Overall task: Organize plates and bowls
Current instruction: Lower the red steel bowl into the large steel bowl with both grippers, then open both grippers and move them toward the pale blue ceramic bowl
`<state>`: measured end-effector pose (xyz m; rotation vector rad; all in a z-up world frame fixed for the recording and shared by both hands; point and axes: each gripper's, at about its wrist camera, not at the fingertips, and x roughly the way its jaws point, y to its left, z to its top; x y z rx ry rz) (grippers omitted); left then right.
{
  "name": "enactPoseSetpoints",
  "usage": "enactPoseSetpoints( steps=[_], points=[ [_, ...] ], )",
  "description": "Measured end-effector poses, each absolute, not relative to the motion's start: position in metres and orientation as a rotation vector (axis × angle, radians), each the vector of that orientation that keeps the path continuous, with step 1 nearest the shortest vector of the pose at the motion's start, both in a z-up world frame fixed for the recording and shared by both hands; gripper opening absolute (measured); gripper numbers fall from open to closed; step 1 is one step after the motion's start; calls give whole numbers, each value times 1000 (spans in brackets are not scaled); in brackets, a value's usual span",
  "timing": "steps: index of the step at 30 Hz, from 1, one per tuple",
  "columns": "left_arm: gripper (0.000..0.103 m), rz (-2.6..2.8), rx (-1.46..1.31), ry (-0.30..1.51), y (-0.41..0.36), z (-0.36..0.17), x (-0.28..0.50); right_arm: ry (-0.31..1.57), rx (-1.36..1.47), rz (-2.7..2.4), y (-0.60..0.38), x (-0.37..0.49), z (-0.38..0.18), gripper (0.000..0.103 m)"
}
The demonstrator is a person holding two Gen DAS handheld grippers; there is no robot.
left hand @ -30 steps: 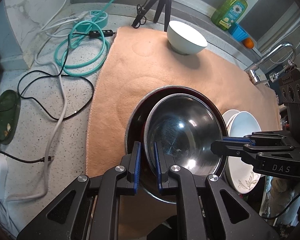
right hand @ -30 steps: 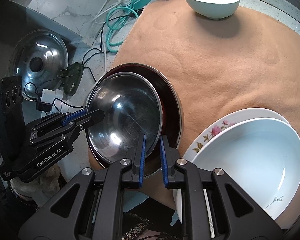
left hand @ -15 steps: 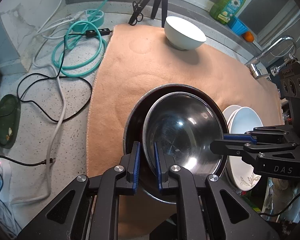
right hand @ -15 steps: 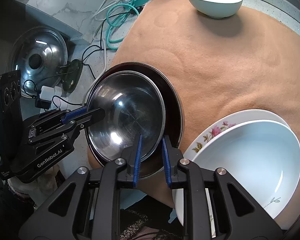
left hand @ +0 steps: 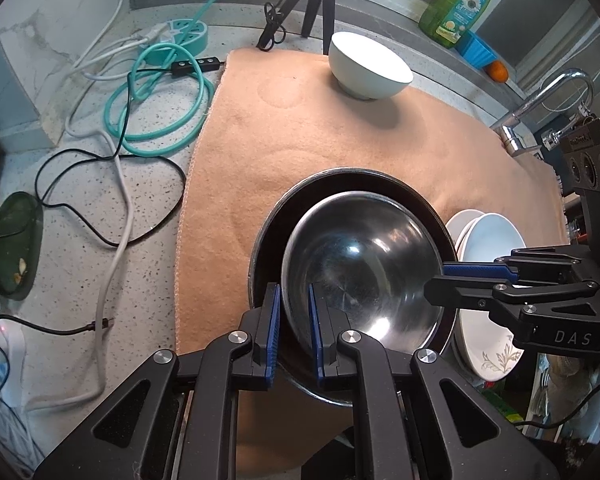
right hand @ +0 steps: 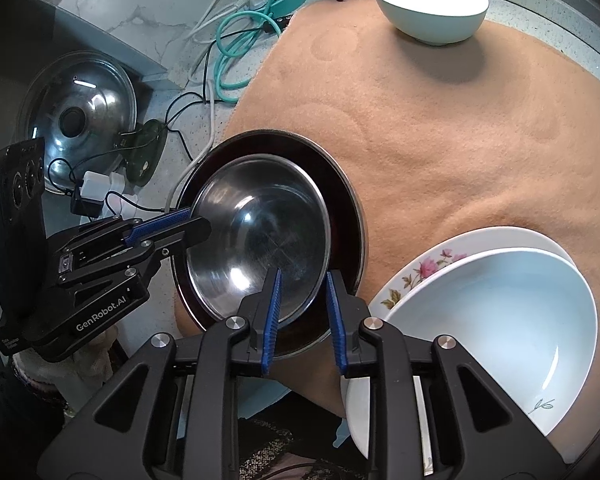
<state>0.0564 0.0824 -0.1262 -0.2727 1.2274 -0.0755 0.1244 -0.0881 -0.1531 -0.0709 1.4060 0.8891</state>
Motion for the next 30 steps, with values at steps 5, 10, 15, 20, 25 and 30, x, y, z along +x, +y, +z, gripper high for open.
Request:
enactPoseSetpoints(
  steps=[5, 10, 15, 20, 25, 30],
  points=[
    [11, -75, -272, 1219, 82, -122, 57, 1398, -55, 891, -93, 128, -151, 24],
    [11, -78, -296, 1201, 85, -116, 58, 1375, -25, 894, -102, 131, -143, 24],
    [11, -95, -340, 1165, 87, -104, 64, 1336, 33, 898, -116, 139, -131, 24],
    [13, -100, -392, 1130, 90, -96, 76, 1281, 90, 862, -134, 154, -119, 24],
    [13, -97, -441, 1077, 94, -86, 95, 1191, 112, 800, -151, 176, -103, 26],
    [13, -103, -452, 1043, 90, -78, 121, 1092, 106, 738, -162, 200, -90, 51]
  ],
)
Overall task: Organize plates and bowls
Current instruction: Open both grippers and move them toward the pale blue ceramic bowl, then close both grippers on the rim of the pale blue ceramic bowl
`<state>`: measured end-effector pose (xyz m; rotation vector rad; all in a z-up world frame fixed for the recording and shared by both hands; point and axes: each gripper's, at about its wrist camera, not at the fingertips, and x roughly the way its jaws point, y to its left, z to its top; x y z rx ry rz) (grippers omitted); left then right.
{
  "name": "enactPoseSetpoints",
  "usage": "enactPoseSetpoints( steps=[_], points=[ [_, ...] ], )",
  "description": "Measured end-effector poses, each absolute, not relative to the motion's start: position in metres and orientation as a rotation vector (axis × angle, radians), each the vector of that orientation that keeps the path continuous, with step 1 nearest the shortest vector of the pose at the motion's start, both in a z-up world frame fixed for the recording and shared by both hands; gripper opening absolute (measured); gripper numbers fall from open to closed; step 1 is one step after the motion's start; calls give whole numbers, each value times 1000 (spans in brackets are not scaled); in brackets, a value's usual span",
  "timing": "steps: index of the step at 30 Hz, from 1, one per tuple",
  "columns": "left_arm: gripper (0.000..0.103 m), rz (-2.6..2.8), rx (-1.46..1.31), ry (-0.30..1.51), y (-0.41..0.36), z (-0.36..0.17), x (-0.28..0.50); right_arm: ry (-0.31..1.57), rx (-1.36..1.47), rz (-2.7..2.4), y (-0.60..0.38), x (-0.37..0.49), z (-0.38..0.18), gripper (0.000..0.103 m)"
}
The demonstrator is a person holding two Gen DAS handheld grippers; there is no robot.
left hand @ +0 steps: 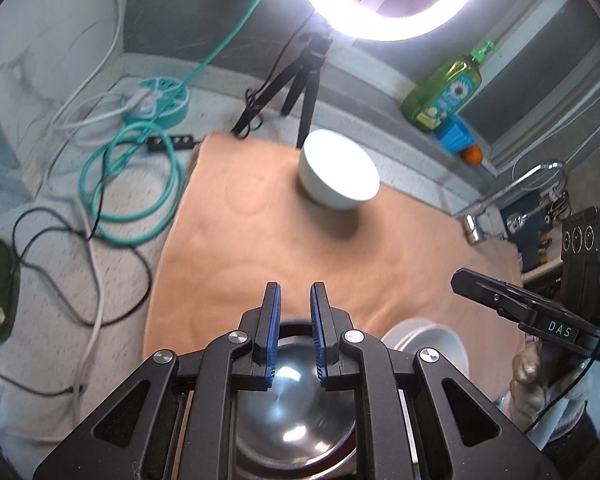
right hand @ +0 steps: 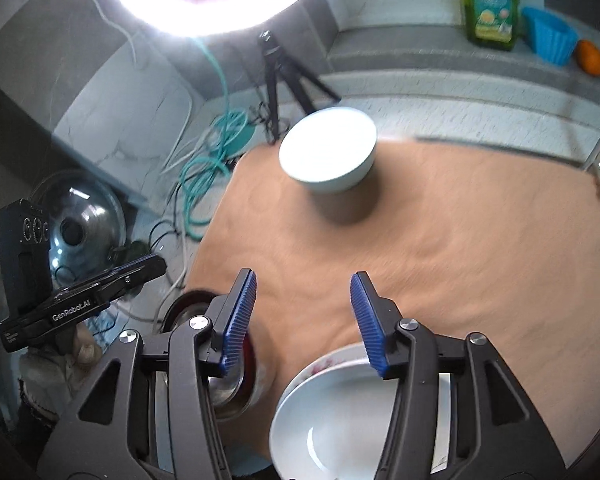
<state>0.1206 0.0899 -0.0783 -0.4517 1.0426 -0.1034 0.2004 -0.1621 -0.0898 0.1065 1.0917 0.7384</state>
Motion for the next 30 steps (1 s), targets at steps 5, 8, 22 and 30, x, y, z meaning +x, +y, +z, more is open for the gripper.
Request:
enactPoseSetpoints(
  steps=[5, 8, 22, 30],
  points=[
    [13, -96, -444, 1022, 86, -77, 151, 1063, 139, 696, -169, 230, -87, 56],
    [13, -90, -446, 1017, 85, -79, 168, 1058, 161, 681, -171, 246, -89, 56],
    [18, -61, -489, 1059, 89, -110, 249, 1089, 199, 639, -158, 316, -110, 56],
    [18, -65, -503, 1093, 81, -126, 276, 1153, 212, 650, -144, 342, -132, 46]
  ],
)
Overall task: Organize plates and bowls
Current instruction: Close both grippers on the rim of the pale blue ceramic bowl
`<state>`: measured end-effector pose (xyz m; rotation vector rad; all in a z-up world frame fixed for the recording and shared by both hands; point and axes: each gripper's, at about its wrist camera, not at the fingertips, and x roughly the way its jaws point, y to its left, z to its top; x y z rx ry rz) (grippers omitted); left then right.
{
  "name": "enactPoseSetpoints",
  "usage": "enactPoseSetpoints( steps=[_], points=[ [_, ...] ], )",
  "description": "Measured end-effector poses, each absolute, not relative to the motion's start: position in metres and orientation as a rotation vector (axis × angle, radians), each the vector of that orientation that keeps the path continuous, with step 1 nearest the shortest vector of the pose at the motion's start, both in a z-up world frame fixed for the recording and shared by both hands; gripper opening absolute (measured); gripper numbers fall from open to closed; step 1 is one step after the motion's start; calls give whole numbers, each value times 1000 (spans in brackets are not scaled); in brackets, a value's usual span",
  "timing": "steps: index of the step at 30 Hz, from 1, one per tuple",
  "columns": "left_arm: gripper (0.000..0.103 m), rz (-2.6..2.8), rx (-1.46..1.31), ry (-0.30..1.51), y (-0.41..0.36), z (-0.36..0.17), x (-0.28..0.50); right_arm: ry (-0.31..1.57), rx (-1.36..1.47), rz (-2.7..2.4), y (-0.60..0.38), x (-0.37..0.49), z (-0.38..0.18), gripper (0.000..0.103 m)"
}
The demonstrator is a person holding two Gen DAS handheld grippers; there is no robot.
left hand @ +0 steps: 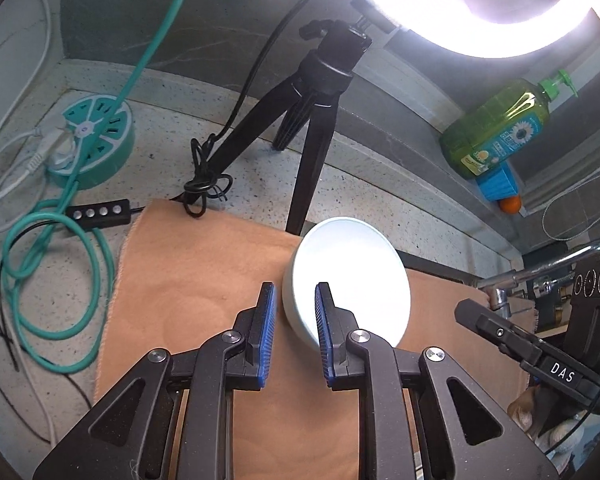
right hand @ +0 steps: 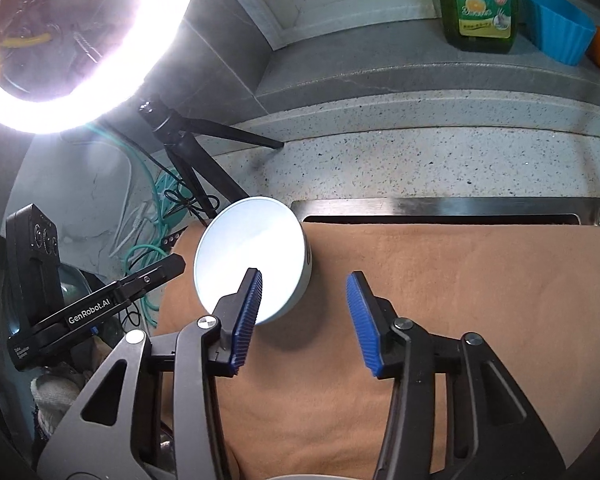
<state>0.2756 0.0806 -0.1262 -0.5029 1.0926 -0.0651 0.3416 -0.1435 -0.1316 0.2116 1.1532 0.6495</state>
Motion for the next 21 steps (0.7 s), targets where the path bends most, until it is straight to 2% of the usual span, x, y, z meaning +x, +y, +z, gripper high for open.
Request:
enactPoseSetpoints(
  steps=[4, 14, 18, 21],
  points=[
    [18, -48, -489, 1107, 81, -131, 284, 1162, 208, 663, -135, 350, -138, 43],
    [18, -46, -470, 1133, 85, -139, 293, 1218, 203, 672, -117, 365, -157, 25],
    [18, -55, -466, 1142, 83, -141, 296, 1233, 202, 664, -113, 369, -163, 24],
    [17, -60, -466, 1149, 80, -144, 298, 1229, 191, 668, -112, 370, -166, 19]
  ],
)
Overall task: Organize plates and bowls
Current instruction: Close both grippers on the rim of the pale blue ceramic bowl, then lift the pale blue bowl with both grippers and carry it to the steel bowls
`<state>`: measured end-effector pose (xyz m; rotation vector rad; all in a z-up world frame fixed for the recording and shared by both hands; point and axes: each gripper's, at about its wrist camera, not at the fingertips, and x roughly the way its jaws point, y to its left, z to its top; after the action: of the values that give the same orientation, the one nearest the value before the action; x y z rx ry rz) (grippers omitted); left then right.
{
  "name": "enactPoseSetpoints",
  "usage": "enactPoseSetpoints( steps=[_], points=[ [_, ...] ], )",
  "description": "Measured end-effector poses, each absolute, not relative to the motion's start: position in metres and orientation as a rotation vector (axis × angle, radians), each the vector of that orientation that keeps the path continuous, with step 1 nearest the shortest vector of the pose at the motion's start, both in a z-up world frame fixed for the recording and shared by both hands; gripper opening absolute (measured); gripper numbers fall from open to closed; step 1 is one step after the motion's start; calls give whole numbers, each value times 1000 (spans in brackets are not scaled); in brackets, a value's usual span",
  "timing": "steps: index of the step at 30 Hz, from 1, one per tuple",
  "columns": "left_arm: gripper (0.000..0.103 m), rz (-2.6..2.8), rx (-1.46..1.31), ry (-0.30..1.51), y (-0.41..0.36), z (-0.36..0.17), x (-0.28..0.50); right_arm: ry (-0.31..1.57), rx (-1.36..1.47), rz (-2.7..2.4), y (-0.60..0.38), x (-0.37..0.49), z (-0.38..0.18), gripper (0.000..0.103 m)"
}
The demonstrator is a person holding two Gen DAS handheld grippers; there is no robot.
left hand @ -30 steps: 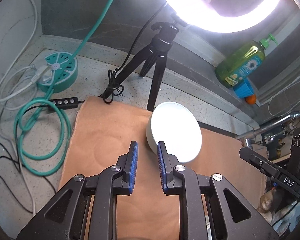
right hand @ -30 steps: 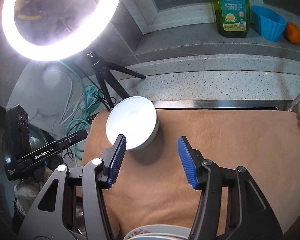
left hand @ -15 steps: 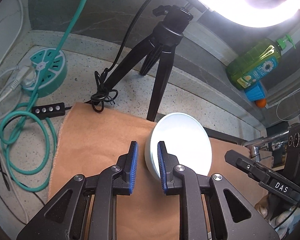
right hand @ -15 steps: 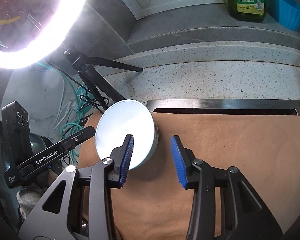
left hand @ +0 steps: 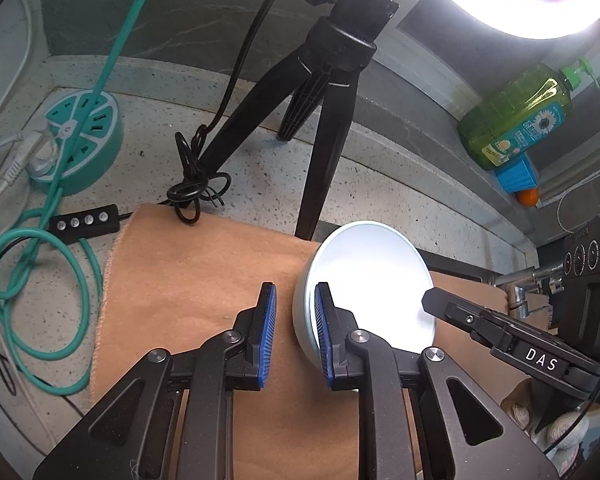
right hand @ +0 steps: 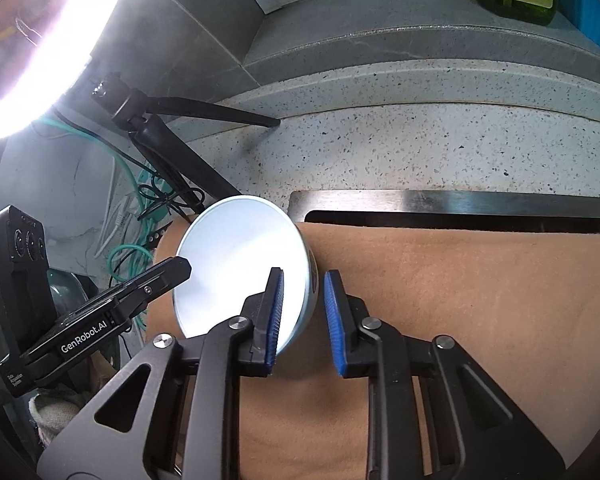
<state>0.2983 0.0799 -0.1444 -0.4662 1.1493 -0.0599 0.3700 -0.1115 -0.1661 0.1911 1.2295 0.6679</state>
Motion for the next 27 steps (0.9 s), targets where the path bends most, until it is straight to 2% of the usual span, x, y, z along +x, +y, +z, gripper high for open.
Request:
enactPoseSetpoints(
  steps=[3, 10, 27],
  points=[
    [13, -69, -459, 1157, 77, -147, 300, 1240, 186, 663, -111, 371, -169, 16],
    [10, -80, -445, 1159, 70, -149, 300, 1264, 187, 665, -107, 374, -175, 10],
    [10, -86, -466, 1100, 71, -121, 279, 1242, 196, 685, -115, 354, -148, 9]
  ],
)
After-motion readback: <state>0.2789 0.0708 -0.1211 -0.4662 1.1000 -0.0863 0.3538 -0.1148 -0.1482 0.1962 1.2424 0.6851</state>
